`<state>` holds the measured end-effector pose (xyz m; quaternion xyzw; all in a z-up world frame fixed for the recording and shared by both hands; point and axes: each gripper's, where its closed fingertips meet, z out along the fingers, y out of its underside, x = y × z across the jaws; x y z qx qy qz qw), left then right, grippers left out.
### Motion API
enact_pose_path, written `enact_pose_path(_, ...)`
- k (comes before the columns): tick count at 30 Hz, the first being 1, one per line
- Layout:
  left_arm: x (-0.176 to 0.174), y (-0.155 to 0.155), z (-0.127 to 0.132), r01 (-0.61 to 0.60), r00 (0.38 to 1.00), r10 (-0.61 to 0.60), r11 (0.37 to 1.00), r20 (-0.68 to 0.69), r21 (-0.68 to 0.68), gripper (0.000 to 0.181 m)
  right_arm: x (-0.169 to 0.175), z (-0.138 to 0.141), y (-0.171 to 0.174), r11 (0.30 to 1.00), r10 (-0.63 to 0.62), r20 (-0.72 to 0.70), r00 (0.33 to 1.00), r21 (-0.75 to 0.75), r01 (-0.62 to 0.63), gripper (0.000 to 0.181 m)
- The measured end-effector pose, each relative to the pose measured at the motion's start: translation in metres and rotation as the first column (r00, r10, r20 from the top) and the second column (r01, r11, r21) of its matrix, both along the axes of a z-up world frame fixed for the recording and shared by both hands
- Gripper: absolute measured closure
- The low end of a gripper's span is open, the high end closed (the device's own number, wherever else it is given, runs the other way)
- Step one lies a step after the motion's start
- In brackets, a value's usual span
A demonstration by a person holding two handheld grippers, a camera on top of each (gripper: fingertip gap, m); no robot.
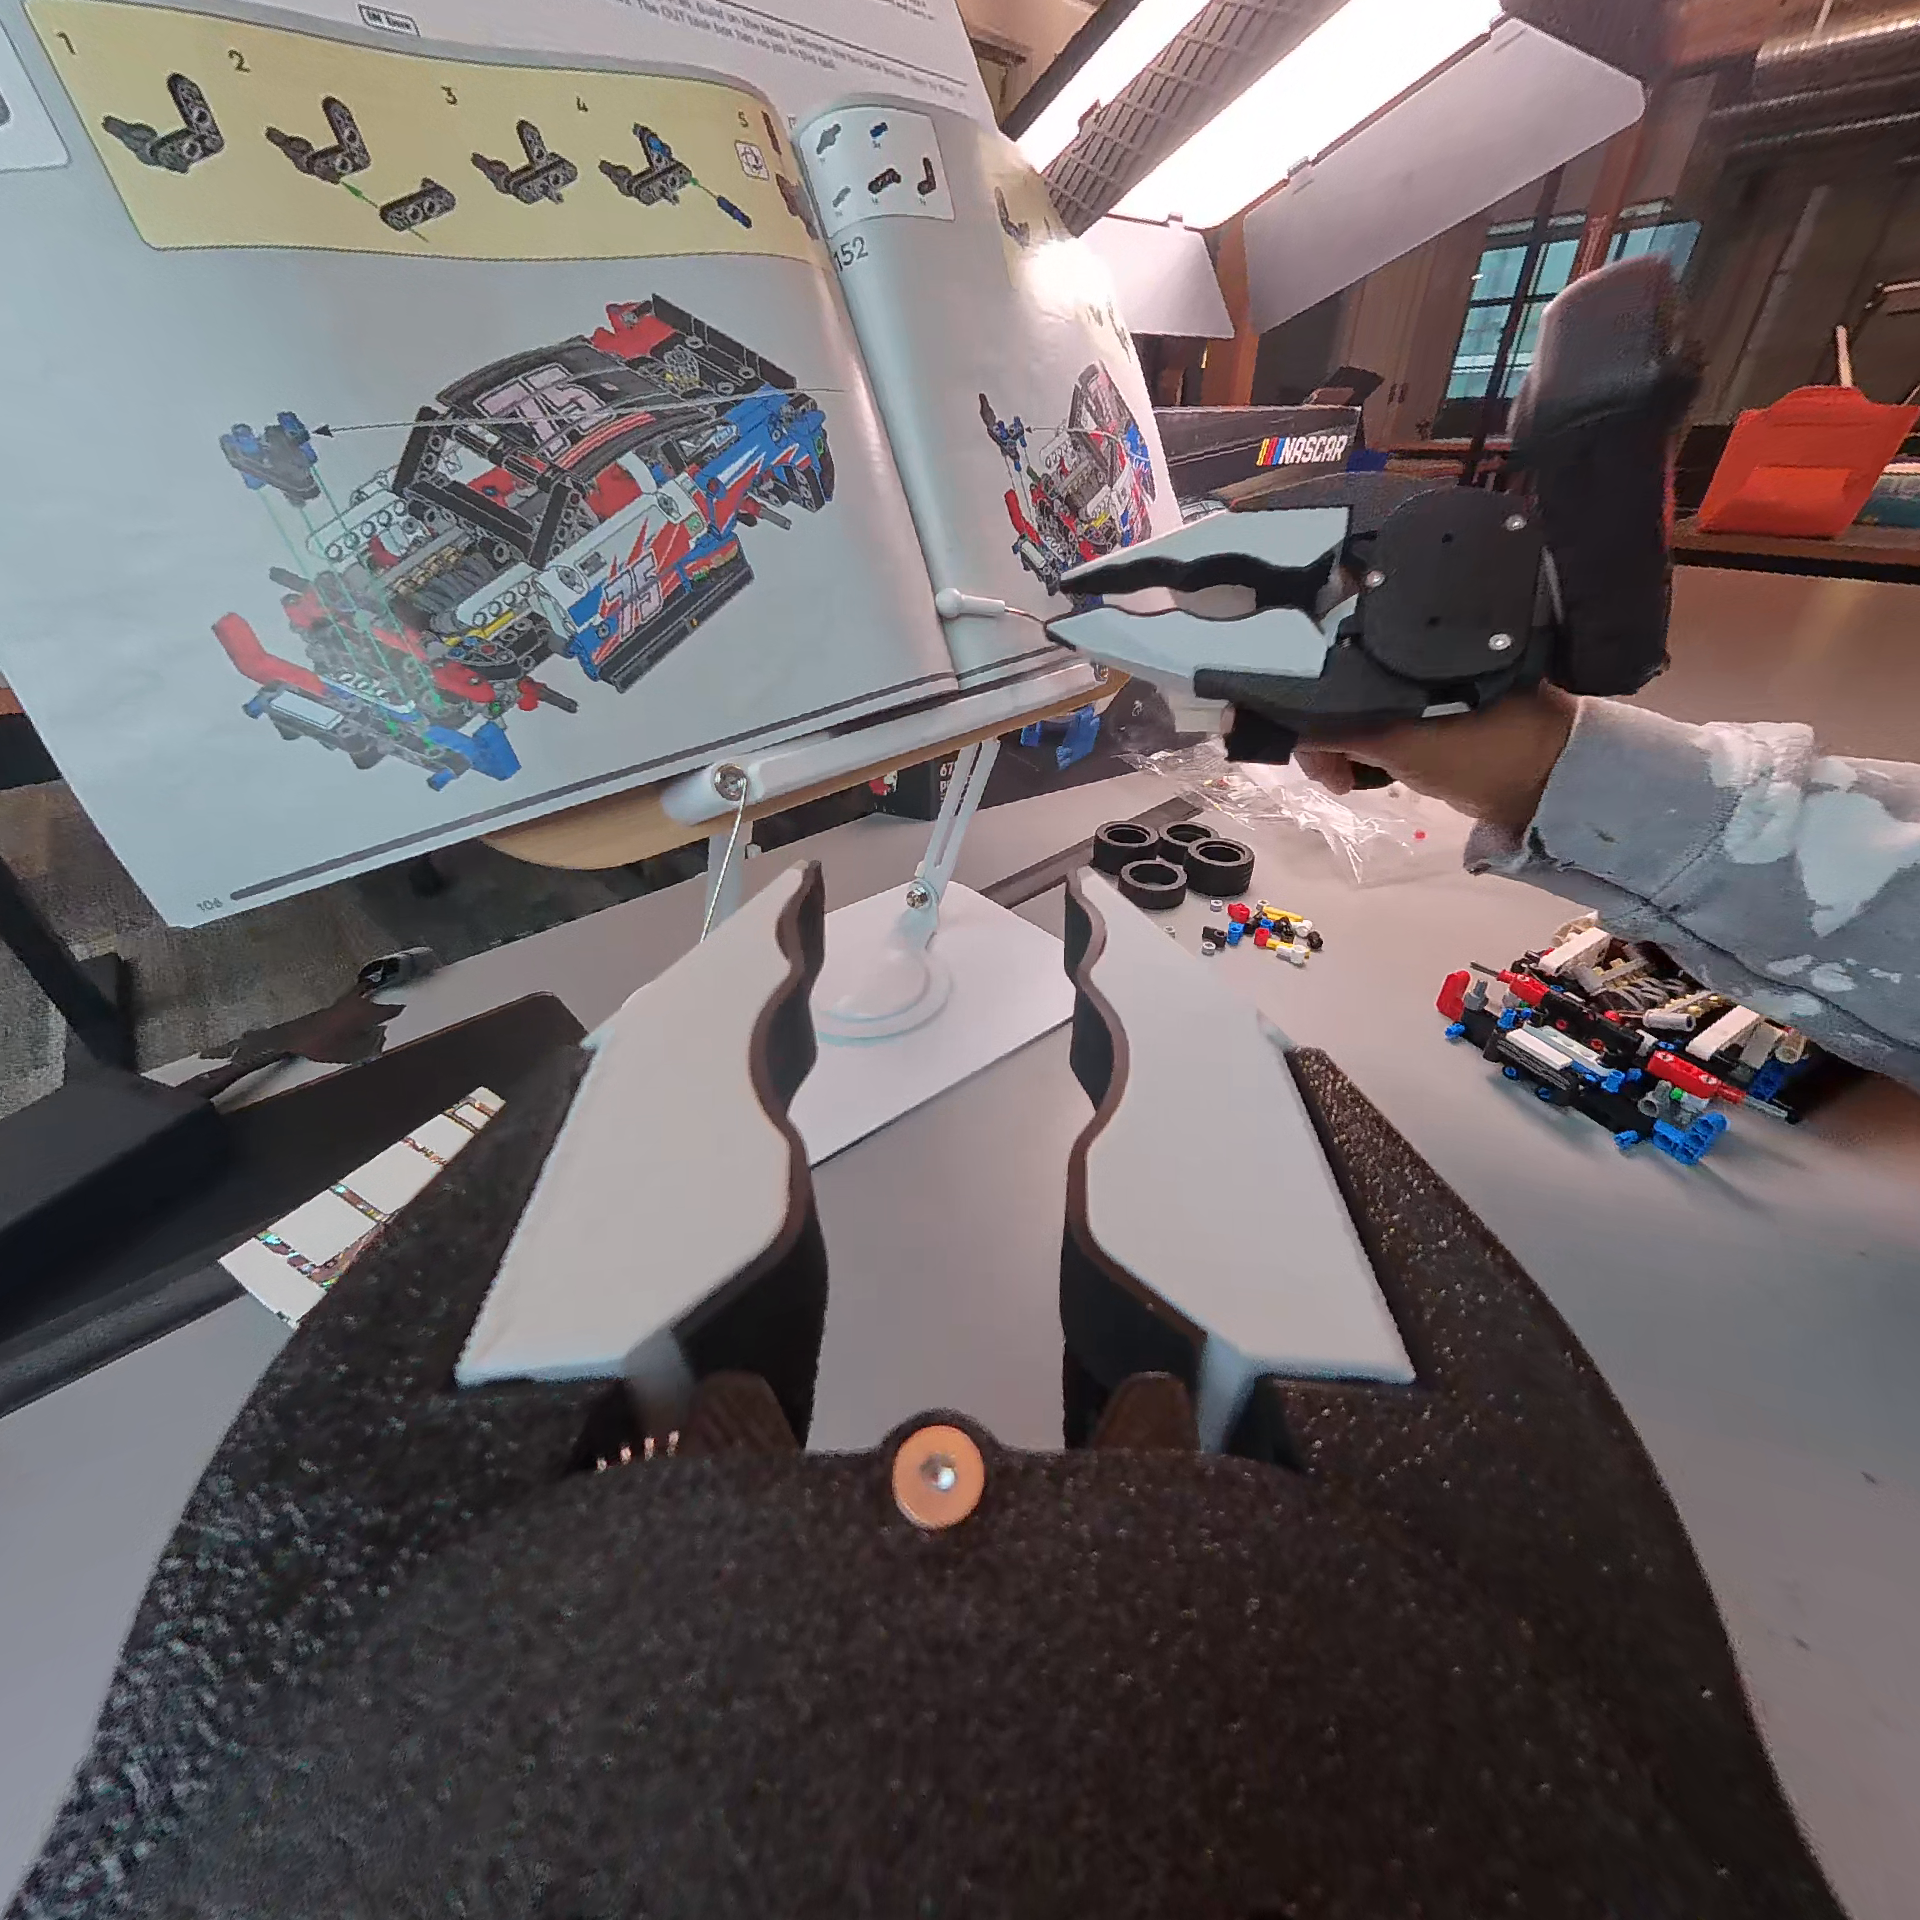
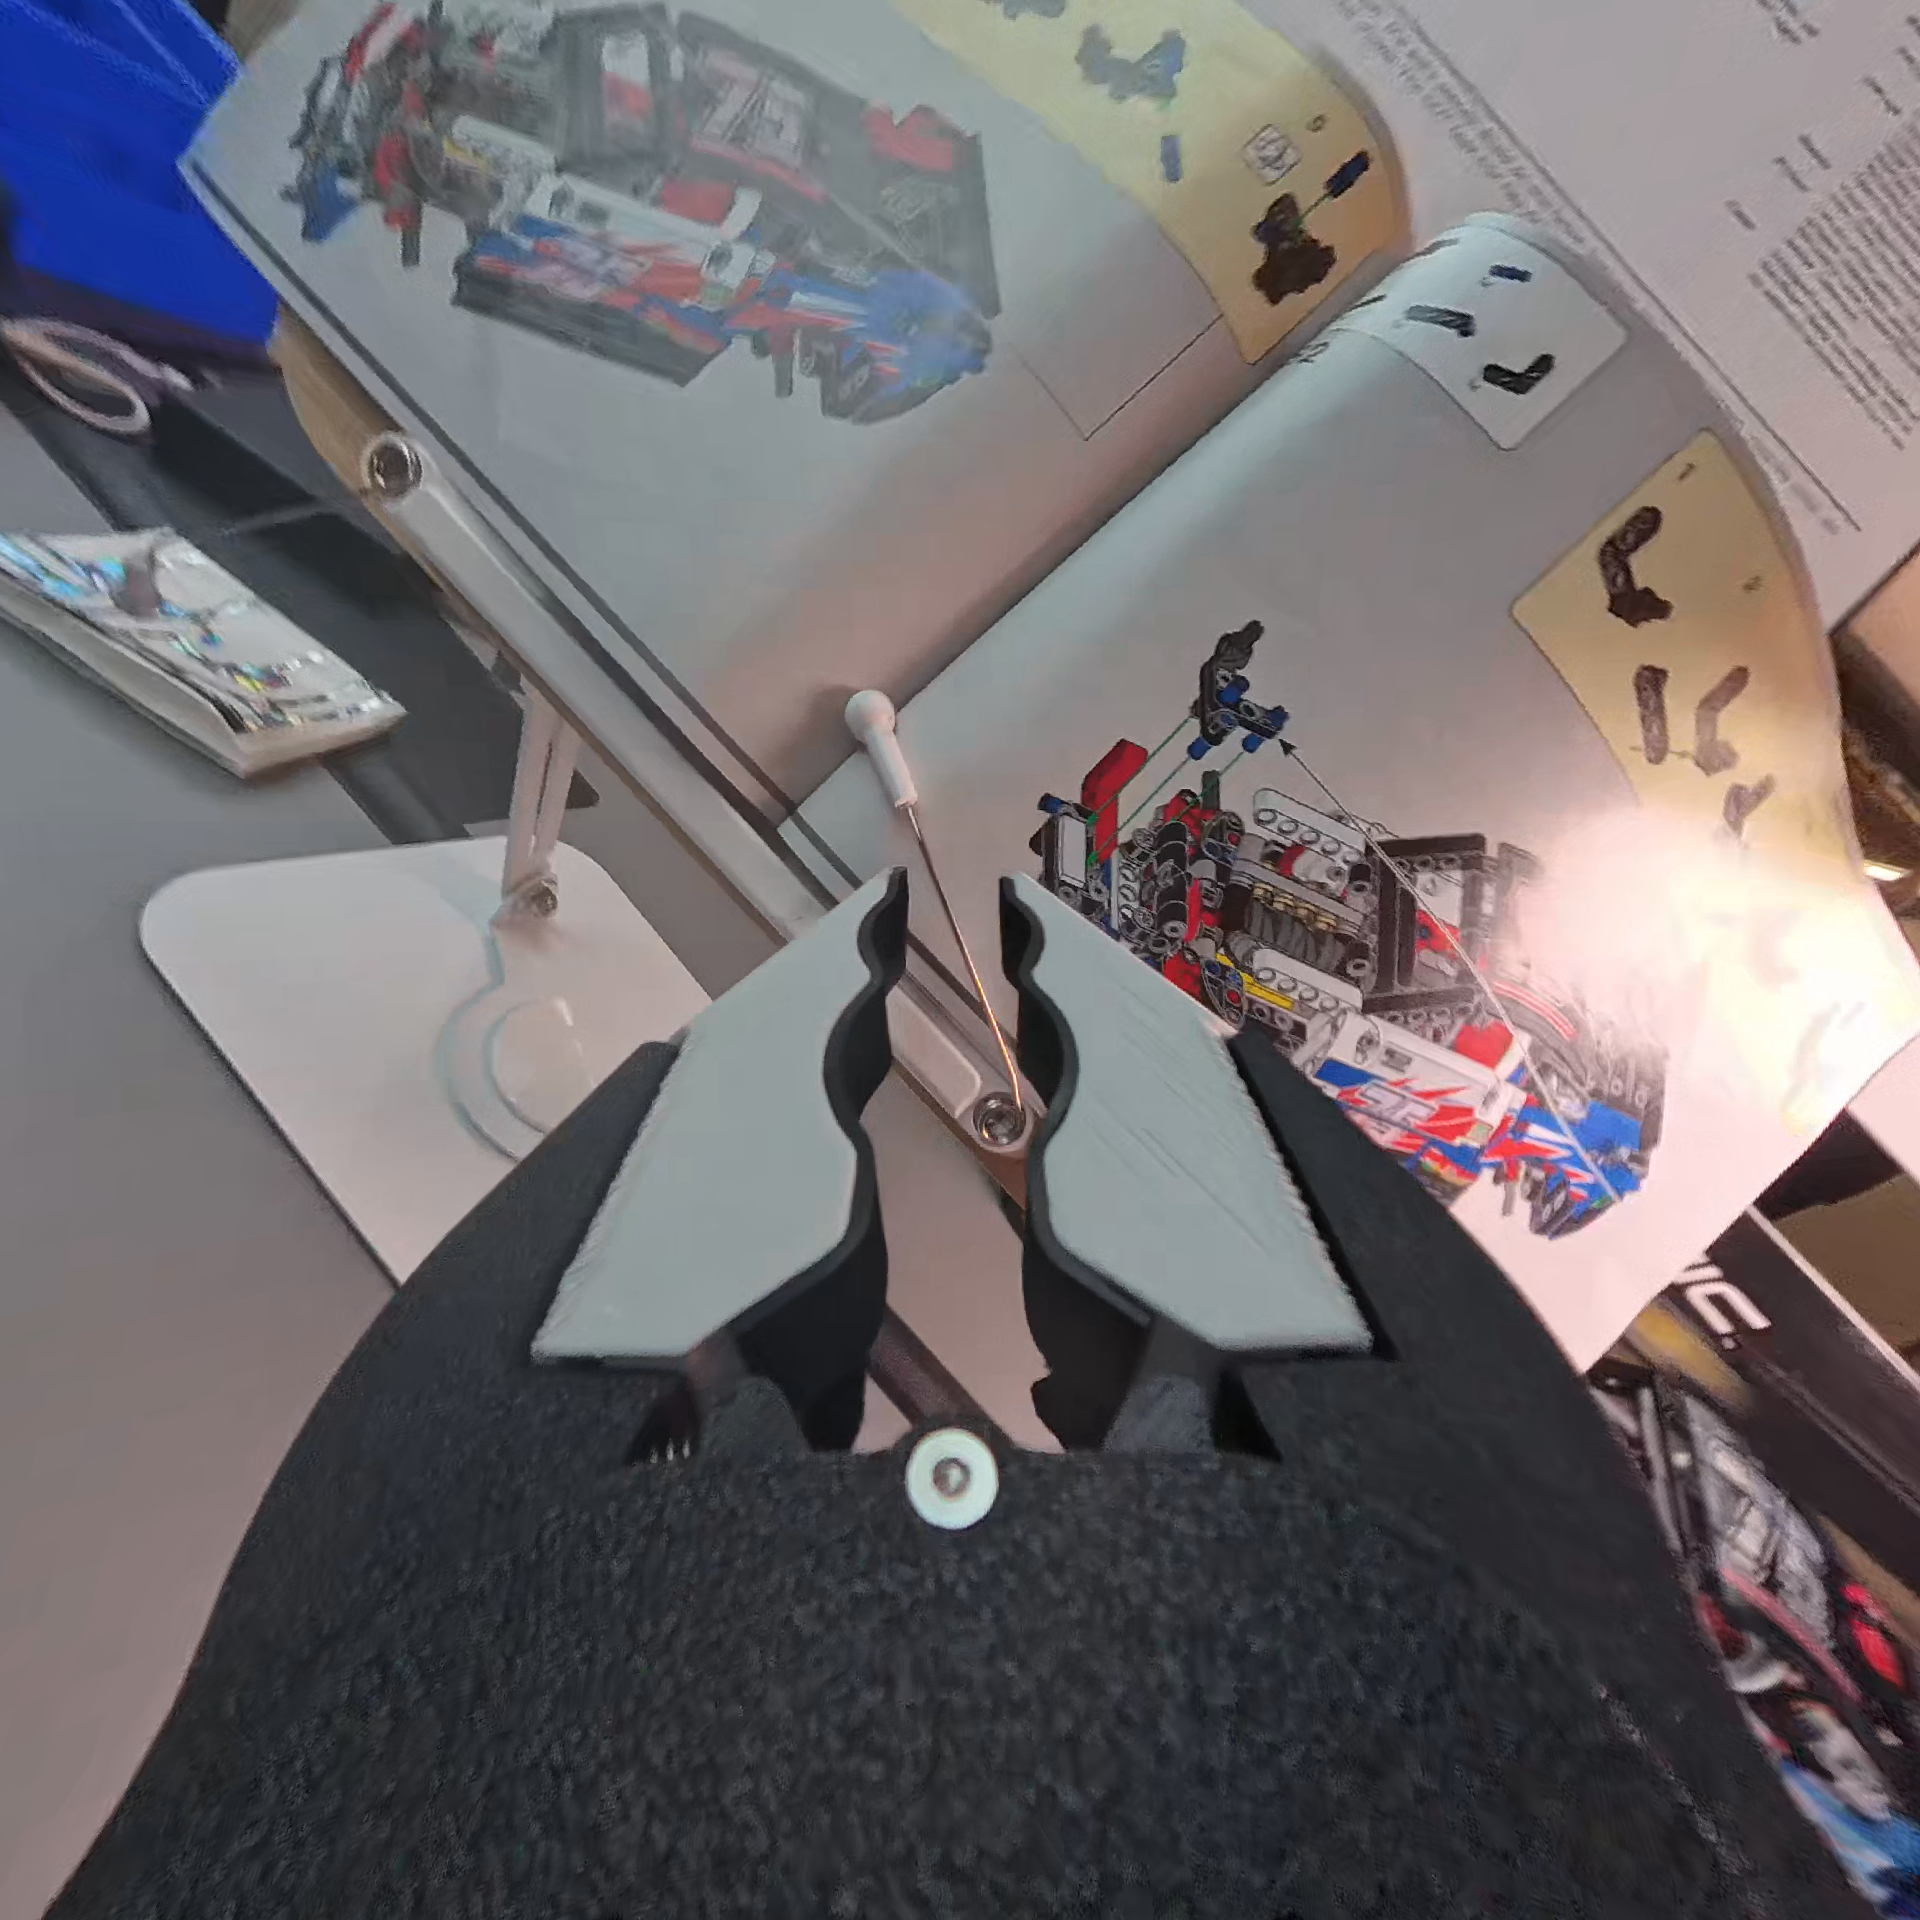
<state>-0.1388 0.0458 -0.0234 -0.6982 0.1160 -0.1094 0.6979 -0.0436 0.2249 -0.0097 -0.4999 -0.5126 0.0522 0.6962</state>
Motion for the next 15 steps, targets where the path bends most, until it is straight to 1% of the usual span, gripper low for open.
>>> enact_pose_path(3,-0.001,-0.001,-0.002,-0.011,1.0,0.011,1.0,-0.01,0.003,0.136,0.023,0.014,-0.009,0.989,0.006,-0.21,0.978,-0.142,-0.037,0.155)
enact_pose_path(5,-0.003,-0.001,-0.005,-0.032,0.999,0.032,0.999,-0.004,0.014,0.138,0.038,0.022,-0.01,0.975,-0.015,-0.34,0.94,-0.215,-0.063,0.156)
enact_pose_path(7,-0.007,0.0,-0.008,-0.069,0.998,0.069,0.997,0.0,0.03,0.139,0.048,0.031,-0.007,0.959,-0.045,-0.424,0.905,-0.271,-0.079,0.16)
enact_pose_path(9,-0.01,0.003,-0.015,-0.105,0.994,0.105,0.994,-0.006,0.038,0.138,0.045,0.039,-0.003,0.944,-0.059,-0.449,0.891,-0.315,-0.096,0.161)
enact_pose_path(10,-0.01,0.004,-0.019,-0.113,0.993,0.114,0.993,-0.009,0.034,0.138,0.042,0.043,0.001,0.941,-0.066,-0.446,0.892,-0.325,-0.092,0.166)
enact_pose_path(11,-0.009,0.006,-0.023,-0.117,0.993,0.117,0.993,-0.011,0.028,0.138,0.036,0.047,0.005,0.941,-0.069,-0.441,0.895,-0.326,-0.088,0.172)
enact_pose_path(15,-0.002,0.008,-0.033,-0.105,0.994,0.106,0.994,-0.017,0.005,0.138,0.007,0.061,0.019,0.933,-0.054,-0.418,0.907,-0.346,-0.103,0.181)
